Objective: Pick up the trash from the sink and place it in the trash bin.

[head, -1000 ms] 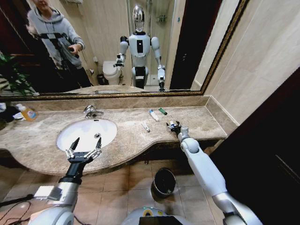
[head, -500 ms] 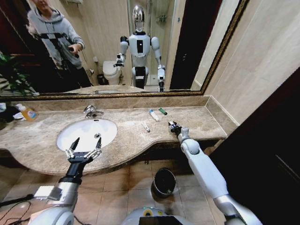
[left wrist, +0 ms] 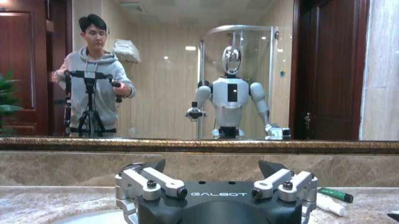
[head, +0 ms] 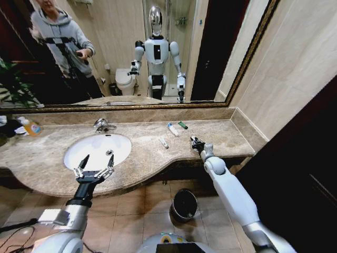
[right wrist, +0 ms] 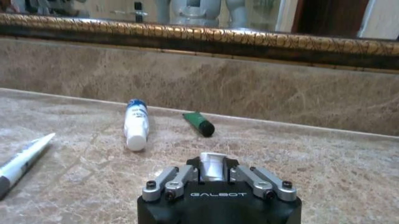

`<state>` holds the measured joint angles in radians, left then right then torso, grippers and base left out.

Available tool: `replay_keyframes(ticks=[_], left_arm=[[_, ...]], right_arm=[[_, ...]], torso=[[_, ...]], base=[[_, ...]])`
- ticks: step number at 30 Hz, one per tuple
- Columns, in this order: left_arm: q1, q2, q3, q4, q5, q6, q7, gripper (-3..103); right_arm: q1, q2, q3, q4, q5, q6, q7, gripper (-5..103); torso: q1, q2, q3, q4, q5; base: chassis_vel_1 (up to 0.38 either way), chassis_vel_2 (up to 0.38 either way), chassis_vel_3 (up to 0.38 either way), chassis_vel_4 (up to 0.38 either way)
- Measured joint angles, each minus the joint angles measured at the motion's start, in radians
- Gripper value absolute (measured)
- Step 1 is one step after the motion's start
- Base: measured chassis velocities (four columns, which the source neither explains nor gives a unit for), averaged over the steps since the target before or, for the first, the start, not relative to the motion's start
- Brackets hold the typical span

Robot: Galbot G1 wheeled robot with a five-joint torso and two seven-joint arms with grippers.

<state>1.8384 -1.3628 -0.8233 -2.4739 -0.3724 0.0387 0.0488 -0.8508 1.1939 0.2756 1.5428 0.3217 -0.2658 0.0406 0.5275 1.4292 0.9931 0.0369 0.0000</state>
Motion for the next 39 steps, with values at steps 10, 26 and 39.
replay_keyframes(ticks=[10,26,39], left_arm=[[0.000,0.000,0.000,0.000,0.000,0.000,0.000,100],[0.000,0.000,0.000,0.000,0.000,0.000,0.000,100],[0.000,0.000,0.000,0.000,0.000,0.000,0.000,100]], right_arm=[[-0.139,-0.074,0.065,0.212,0.046,0.007,0.020,21],[-0.606,-0.120,0.230,0.546,0.025,0.055,0.020,21],[-0.865,-0.051,0.191,0.462,-0.098,0.197,0.017,21]], torso=[[0.000,0.000,0.000,0.0000,0.0000],[0.000,0.000,0.000,-0.0001,-0.0001],[0.000,0.000,0.000,-0.0002,-0.0001]], base=[[0.000,0.000,0.000,0.000],[0.000,0.000,0.000,0.000],[0.000,0.000,0.000,0.000]])
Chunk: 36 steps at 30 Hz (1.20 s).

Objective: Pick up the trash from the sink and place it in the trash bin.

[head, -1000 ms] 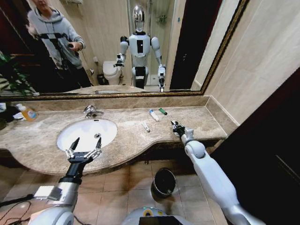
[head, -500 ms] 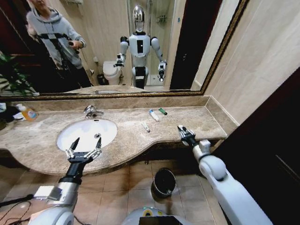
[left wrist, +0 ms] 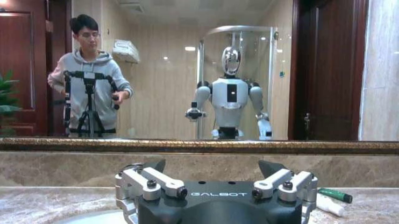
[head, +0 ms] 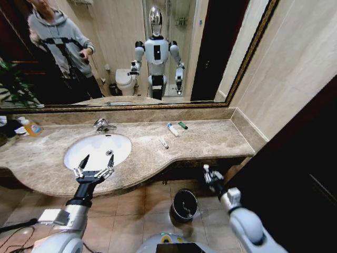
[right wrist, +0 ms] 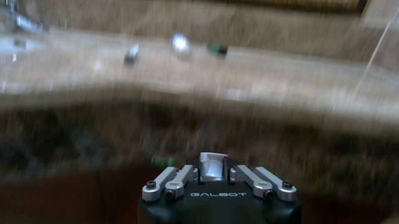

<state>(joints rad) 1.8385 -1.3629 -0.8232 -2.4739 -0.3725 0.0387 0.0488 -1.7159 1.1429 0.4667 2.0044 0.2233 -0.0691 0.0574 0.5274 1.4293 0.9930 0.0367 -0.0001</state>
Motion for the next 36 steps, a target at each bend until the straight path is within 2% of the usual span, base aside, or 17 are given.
replay_keyframes(ticks=[3,11,18,22,27,36], left_arm=[[0.000,0.000,0.000,0.000,0.000,0.000,0.000,100],[0.000,0.000,0.000,0.000,0.000,0.000,0.000,100],[0.000,0.000,0.000,0.000,0.000,0.000,0.000,100],[0.000,0.000,0.000,0.000,0.000,0.000,0.000,100],[0.000,0.000,0.000,0.000,0.000,0.000,0.000,100],[0.000,0.000,0.000,0.000,0.000,0.000,0.000,100]], right_arm=[[-0.001,0.014,-0.022,-0.066,-0.012,0.011,-0.006,21],[0.121,0.036,-0.093,-0.335,-0.027,-0.002,-0.032,21],[0.272,0.076,-0.189,-0.614,-0.158,0.027,-0.051,21],[0.313,0.089,-0.216,-0.681,-0.180,0.030,-0.060,21],[0.423,0.133,-0.271,-0.857,-0.227,0.059,-0.076,21],[0.572,0.216,-0.304,-1.109,-0.272,0.120,-0.088,21]], torso=[[0.000,0.000,0.000,0.0000,0.0001],[0.000,0.000,0.000,0.0000,0.0000],[0.000,0.000,0.000,0.0002,0.0002],[0.000,0.000,0.000,0.0001,0.0001],[0.000,0.000,0.000,0.0002,-0.0001],[0.000,0.000,0.000,0.0002,0.0000]], base=[[0.000,0.000,0.000,0.000],[0.000,0.000,0.000,0.000],[0.000,0.000,0.000,0.000],[0.000,0.000,0.000,0.000],[0.000,0.000,0.000,0.000],[0.000,0.000,0.000,0.000]])
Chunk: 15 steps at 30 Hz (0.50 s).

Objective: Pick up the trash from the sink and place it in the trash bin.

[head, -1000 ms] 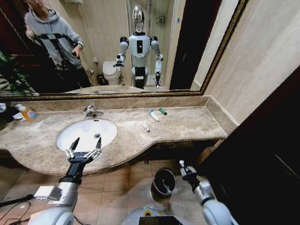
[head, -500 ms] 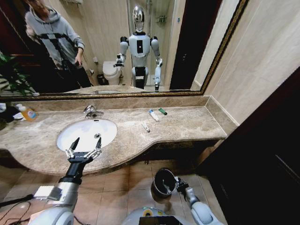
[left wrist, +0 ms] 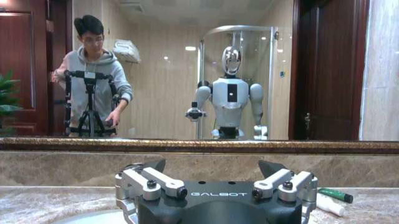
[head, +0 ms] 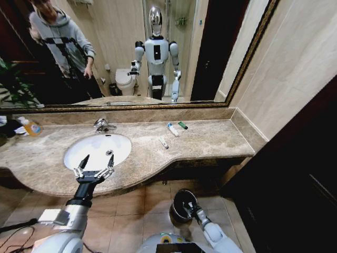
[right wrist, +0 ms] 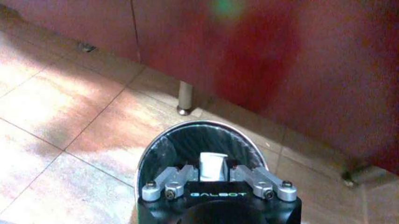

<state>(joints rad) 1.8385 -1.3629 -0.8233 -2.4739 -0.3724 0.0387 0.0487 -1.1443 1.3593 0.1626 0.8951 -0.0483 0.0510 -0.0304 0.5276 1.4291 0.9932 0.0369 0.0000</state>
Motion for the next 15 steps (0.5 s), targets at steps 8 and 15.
replay_keyframes(ticks=[8,15], left_arm=[[0.000,0.000,0.000,0.000,0.000,0.000,0.000,100],[0.000,0.000,0.000,0.000,0.000,0.000,0.000,100]], right_arm=[[0.116,0.076,0.021,-0.214,-0.077,0.051,-0.017,21],[0.122,0.089,0.031,-0.227,-0.099,0.055,-0.020,19]], torso=[[0.000,0.000,0.000,0.0000,-0.0003],[0.000,0.000,0.000,0.0000,0.0000]], base=[[0.000,0.000,0.000,0.000],[0.000,0.000,0.000,0.000]])
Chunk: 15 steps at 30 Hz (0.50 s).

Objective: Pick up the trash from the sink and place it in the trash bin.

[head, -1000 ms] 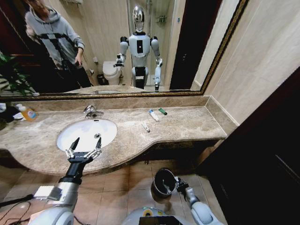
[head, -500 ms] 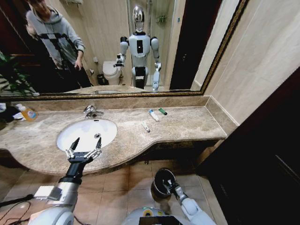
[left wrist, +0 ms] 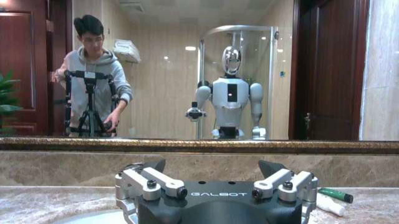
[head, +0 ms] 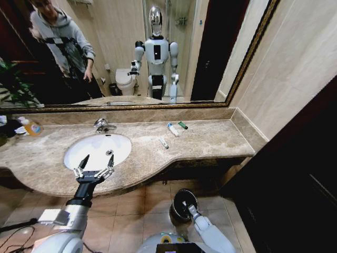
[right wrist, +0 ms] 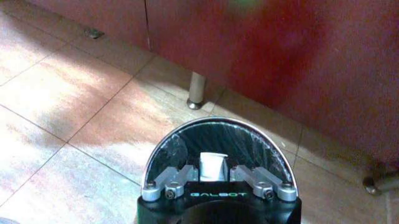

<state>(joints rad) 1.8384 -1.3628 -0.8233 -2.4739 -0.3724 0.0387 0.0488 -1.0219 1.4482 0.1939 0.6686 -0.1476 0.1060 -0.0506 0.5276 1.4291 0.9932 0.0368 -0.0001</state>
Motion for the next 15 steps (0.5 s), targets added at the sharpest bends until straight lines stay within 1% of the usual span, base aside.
replay_keyframes(ticks=[1,3,4,9,11,13,14,15], left_arm=[[0.000,0.000,0.000,0.000,0.000,0.000,0.000,100],[0.000,0.000,0.000,0.000,0.000,0.000,0.000,100],[0.000,0.000,0.000,0.000,0.000,0.000,0.000,100],[0.000,0.000,0.000,0.000,0.000,0.000,0.000,100],[0.000,0.000,0.000,0.000,0.000,0.000,0.000,100],[0.000,0.000,0.000,0.000,0.000,0.000,0.000,100],[0.000,0.000,0.000,0.000,0.000,0.000,0.000,100],[0.000,0.000,0.000,0.000,0.000,0.000,0.000,100]], right_arm=[[-0.001,0.000,0.000,0.003,-0.001,0.000,0.000,19],[-0.005,0.001,0.002,0.011,-0.002,0.000,0.001,28],[-0.005,0.001,0.002,0.011,-0.002,0.000,0.001,28],[-0.012,0.000,0.008,0.022,-0.004,-0.001,0.001,55],[-0.014,-0.001,0.009,0.026,-0.005,-0.001,0.001,55],[-0.019,-0.002,0.009,0.035,-0.005,-0.001,0.001,66],[-0.019,-0.002,0.009,0.035,-0.005,-0.001,0.001,66],[-0.022,-0.003,0.009,0.041,-0.005,-0.001,0.001,71]], torso=[[0.000,0.000,0.000,0.0000,0.0000],[0.000,0.000,0.000,0.0000,-0.0001],[0.000,0.000,0.000,0.0000,-0.0001],[0.000,0.000,0.000,0.0000,0.0000],[0.000,0.000,0.000,0.0000,0.0000],[0.000,0.000,0.000,0.0000,0.0000],[0.000,0.000,0.000,0.0000,0.0000],[0.000,0.000,0.000,0.0000,-0.0001]], base=[[0.000,0.000,0.000,0.000],[0.000,0.000,0.000,0.000],[0.000,0.000,0.000,0.000],[0.000,0.000,0.000,0.000],[0.000,0.000,0.000,0.000],[0.000,0.000,0.000,0.000],[0.000,0.000,0.000,0.000],[0.000,0.000,0.000,0.000]])
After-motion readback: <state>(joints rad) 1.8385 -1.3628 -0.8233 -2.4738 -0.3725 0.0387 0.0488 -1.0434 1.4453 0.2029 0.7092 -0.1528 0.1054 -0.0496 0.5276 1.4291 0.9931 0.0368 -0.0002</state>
